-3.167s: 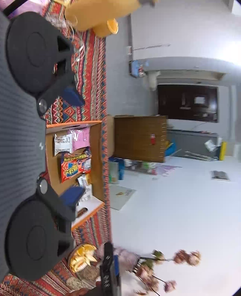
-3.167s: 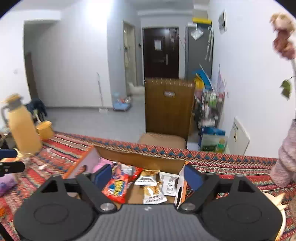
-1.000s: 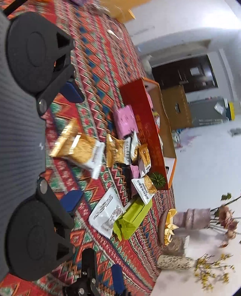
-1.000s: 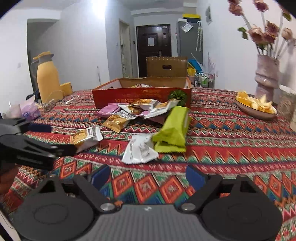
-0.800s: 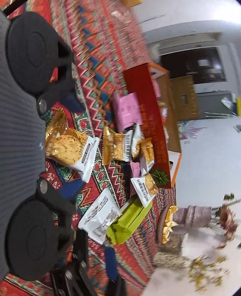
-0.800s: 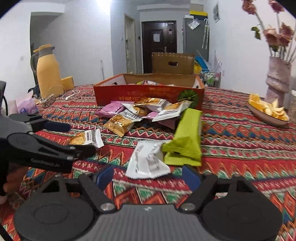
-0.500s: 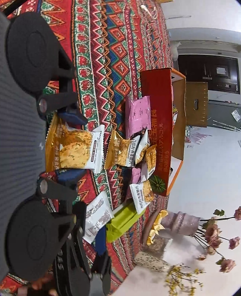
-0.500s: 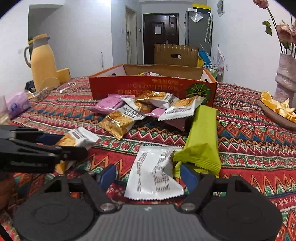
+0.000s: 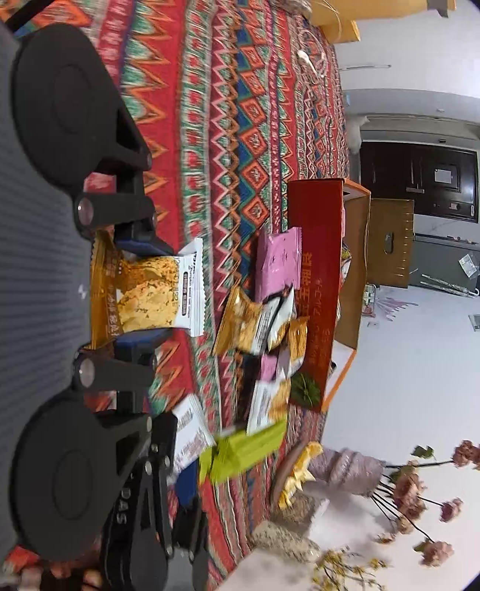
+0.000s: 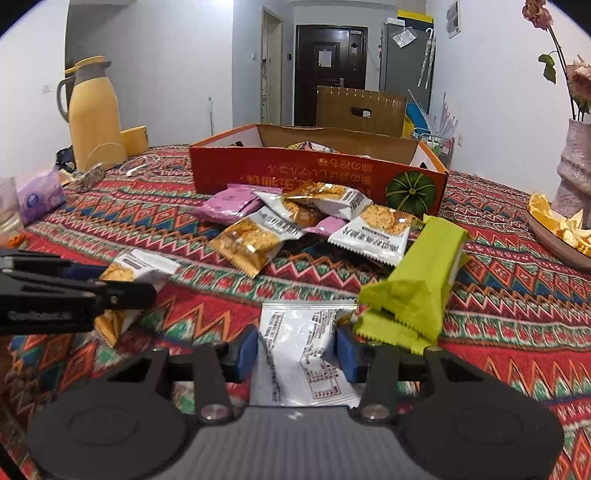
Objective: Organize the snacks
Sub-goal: 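Carry both packets into the orange box and open both tools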
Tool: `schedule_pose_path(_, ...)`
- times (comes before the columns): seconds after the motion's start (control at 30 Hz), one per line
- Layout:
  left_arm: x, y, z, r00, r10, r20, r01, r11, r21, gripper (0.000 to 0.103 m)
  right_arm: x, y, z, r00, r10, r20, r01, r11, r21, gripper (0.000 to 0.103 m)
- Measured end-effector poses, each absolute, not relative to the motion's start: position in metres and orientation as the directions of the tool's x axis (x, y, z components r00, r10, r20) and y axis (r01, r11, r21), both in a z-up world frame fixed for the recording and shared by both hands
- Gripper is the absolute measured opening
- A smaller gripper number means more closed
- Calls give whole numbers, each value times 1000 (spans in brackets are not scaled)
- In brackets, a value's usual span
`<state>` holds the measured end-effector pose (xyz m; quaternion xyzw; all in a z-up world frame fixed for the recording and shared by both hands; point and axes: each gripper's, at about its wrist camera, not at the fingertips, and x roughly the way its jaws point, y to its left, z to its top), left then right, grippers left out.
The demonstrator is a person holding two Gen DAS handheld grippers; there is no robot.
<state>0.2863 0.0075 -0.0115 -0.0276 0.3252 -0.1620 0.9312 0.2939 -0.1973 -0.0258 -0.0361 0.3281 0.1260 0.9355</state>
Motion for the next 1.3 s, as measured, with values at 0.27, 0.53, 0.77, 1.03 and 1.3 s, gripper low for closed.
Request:
schedule_pose_path(0.27,225,9,7,746,-305,-592,225,952,-207,40,234,-211,-16,760,247,-601,-272,961,50,45)
schedule_pose_path(0.53,200,-3,25,783,-256,-567,204,967,-154,40,196,-230,-5,785,257,-563,-260,962,77,45)
schedule_pose_path(0.77,197,-10,34,797,-236,-556,199,972,-126,40,184,-244,-2,792,270,-547,-258,961,101,45)
schedule_pose_path(1.03,232,-1,71,820,-249,-515,213,969,-129,40,197,-267,15,807,291,-514,-259,956,135,45)
schedule_pose_path(1.3,330,2,114,827,-268,-494,231,963,-136,40,249,-294,62,811,368,-454,-327,930,169,45)
